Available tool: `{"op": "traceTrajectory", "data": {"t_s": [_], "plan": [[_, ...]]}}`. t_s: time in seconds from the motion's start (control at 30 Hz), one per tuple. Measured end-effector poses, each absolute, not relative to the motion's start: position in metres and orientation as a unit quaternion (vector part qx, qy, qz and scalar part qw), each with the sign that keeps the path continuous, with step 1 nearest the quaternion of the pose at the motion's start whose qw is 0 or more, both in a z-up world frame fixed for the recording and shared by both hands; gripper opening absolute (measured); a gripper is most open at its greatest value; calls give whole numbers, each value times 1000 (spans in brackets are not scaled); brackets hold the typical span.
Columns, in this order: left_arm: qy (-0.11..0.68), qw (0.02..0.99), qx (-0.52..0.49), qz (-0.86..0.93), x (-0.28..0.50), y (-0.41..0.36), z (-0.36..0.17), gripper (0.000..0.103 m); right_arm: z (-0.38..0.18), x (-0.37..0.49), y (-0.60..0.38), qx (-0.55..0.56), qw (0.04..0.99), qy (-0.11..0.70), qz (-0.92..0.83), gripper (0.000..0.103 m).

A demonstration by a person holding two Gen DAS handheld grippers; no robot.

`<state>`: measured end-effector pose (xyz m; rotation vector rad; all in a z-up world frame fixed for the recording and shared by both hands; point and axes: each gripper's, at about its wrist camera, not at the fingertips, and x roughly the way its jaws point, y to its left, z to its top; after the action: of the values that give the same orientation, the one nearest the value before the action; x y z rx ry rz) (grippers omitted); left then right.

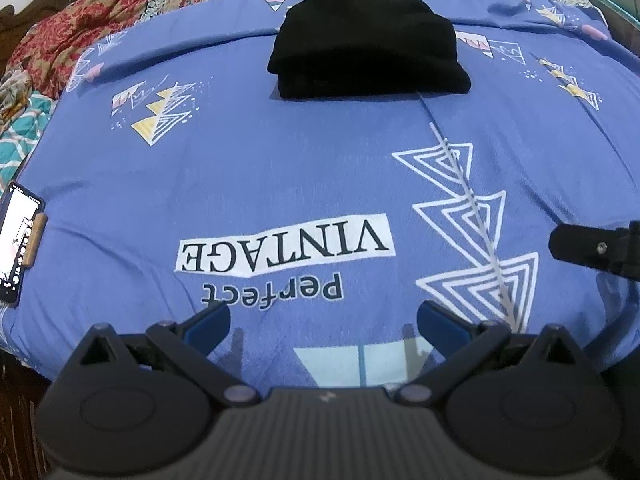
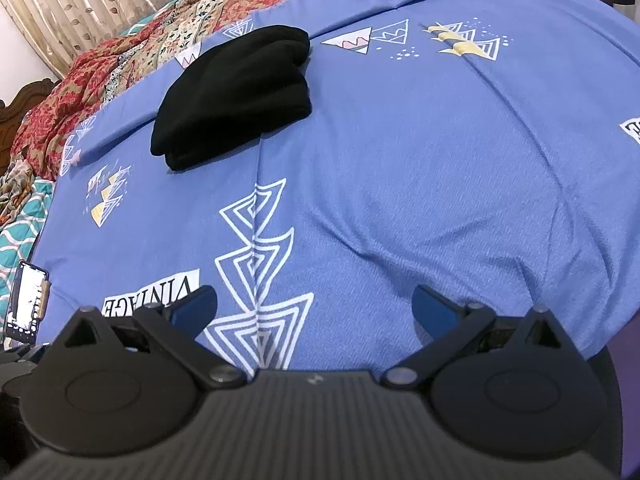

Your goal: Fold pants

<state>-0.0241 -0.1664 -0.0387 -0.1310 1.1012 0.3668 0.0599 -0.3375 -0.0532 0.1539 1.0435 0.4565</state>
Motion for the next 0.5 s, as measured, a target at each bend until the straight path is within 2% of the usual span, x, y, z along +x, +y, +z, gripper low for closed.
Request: {"op": "traceTrajectory", "data": {"t_s": [0.5], "plan": [[520, 831, -67, 187, -25, -161, -40, 103, -55, 59, -335, 71, 838, 497, 216, 103]]}}
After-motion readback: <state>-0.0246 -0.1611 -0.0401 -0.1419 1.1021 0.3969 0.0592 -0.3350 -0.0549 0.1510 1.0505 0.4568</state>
